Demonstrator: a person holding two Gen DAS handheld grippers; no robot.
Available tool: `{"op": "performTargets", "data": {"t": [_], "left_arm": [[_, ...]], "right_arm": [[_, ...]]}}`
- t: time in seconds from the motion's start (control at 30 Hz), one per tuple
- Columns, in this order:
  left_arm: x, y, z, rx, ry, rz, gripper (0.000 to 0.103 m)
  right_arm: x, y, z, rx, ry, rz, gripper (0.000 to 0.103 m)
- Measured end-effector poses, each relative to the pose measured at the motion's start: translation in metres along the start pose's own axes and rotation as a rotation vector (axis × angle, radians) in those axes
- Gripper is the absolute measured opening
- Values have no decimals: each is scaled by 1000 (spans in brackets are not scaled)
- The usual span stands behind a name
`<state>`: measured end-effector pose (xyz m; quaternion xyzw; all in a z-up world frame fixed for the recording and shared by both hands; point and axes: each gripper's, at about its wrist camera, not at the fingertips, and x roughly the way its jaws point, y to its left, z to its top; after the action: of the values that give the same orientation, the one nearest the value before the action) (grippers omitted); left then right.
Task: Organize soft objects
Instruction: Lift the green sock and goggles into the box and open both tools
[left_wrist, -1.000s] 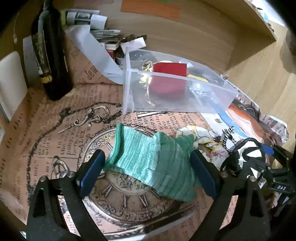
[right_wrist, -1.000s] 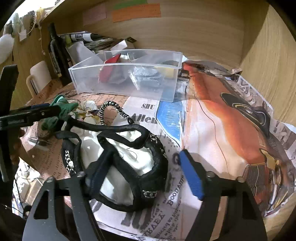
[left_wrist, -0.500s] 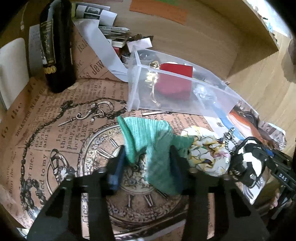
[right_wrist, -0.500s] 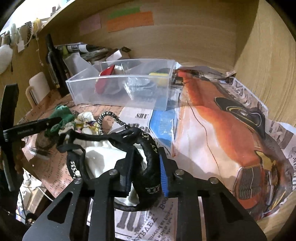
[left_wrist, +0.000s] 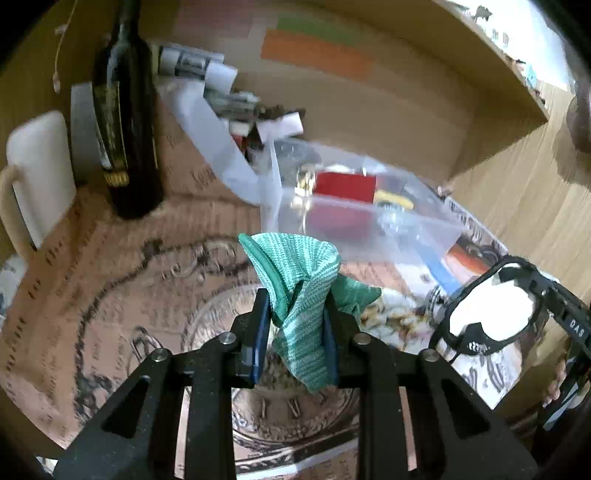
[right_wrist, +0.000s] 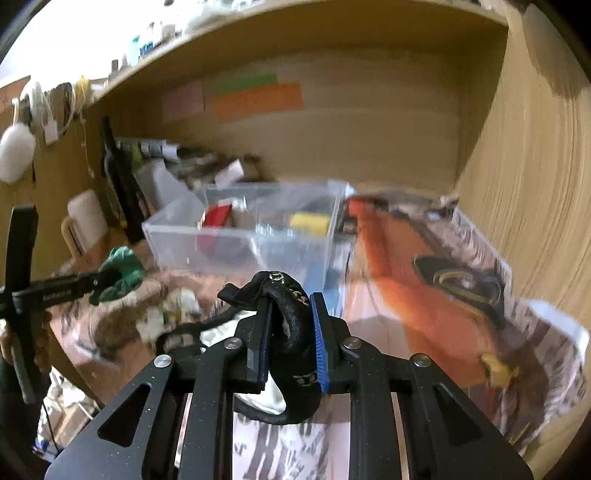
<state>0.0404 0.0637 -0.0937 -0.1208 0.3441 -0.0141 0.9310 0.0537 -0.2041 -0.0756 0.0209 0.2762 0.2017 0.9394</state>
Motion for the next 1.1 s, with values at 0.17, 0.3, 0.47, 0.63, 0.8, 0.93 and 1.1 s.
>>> {"op": "performTargets", "data": {"t": [0.17, 0.3, 0.47, 0.63, 0.8, 0.93, 1.1], "left_arm": [[-12, -7, 19, 18, -65, 2, 26], [-15, -15, 35, 45, -105, -2, 26], [-7, -27, 57, 74, -128, 0, 26], [11, -31, 76, 89, -118, 17, 26], [40, -32, 87, 105, -67, 22, 26], [64, -35, 89, 131, -18, 39, 26], [83, -39, 93, 161, 4, 38, 26]], "right_arm": [[-5, -4, 26, -2, -89, -15, 18], [-5, -5, 51, -16, -160, -32, 18], [4, -5, 79, -24, -220, -43, 18], [25, 1, 97, -47, -229, -39, 18], [55, 7, 103, -62, -188, -20, 18], [87, 12, 102, -84, -114, -1, 18], [119, 12, 98, -115, -17, 4, 18]]}}
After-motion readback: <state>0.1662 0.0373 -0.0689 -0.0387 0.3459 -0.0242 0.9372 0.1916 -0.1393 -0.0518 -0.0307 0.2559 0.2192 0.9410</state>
